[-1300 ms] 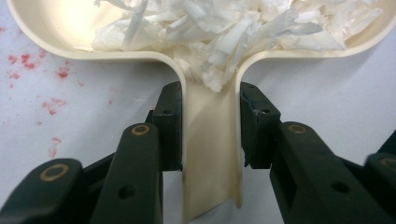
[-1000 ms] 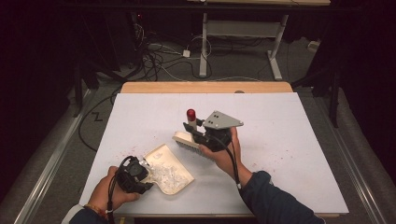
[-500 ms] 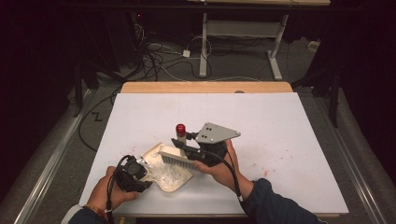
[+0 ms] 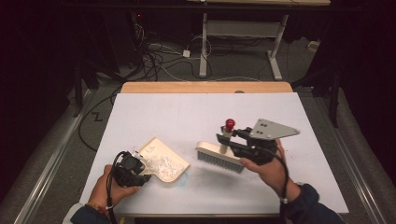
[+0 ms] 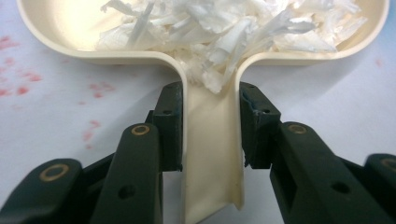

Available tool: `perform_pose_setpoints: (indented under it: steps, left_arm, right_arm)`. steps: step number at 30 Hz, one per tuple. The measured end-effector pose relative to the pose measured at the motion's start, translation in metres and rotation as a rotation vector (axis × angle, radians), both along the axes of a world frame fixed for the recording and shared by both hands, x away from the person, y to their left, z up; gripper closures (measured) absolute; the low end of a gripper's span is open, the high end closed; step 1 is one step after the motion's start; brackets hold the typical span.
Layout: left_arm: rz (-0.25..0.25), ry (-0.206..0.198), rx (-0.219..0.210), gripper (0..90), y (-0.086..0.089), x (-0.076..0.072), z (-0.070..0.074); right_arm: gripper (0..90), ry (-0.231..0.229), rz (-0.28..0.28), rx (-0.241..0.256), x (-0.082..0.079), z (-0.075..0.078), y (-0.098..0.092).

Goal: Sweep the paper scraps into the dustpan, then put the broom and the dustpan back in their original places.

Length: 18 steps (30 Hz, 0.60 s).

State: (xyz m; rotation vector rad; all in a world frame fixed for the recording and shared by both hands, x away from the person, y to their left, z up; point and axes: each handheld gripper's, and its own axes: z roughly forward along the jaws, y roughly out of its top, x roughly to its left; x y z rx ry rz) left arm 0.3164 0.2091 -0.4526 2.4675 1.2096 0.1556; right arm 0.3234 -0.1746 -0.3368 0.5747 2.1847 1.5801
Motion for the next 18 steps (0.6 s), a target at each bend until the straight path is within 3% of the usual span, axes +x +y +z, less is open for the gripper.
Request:
perform_pose_setpoints:
  steps: [1,3,4,7,10,14,16,18]
  left_arm:
    - [0.053,-0.015,-0.032,63.0,0.006,0.002,0.0]
    - [0.072,-0.018,-0.036,62.8,0.007,0.003,0.0]
    - [0.118,-0.036,-0.034,62.8,0.011,0.005,-0.002]
    - [0.165,-0.038,-0.043,62.7,0.013,0.009,-0.004]
    - [0.194,-0.04,-0.059,60.8,0.013,0.012,-0.005]
    - [0.256,-0.029,-0.087,55.9,0.013,0.013,-0.007]
    - [0.264,-0.014,-0.088,46.9,0.008,0.013,-0.007]
    - [0.292,-0.012,-0.033,34.8,0.001,0.011,-0.006]
  right_arm:
    - [69.5,0.009,-0.007,0.002,-0.001,0.002,-0.011]
    - [69.6,0.017,-0.018,-0.002,-0.002,0.007,-0.031]
    - [69.6,0.012,-0.024,-0.01,-0.005,0.01,-0.044]
    - [69.5,0.02,-0.034,-0.045,-0.012,0.016,-0.073]
    - [69.5,0.061,-0.025,-0.07,-0.017,0.016,-0.095]
    - [69.4,0.155,-0.014,-0.103,-0.015,0.006,-0.117]
    - [69.4,0.194,-0.022,-0.114,-0.009,-0.001,-0.122]
    - [69.4,0.215,-0.013,-0.117,-0.003,-0.006,-0.124]
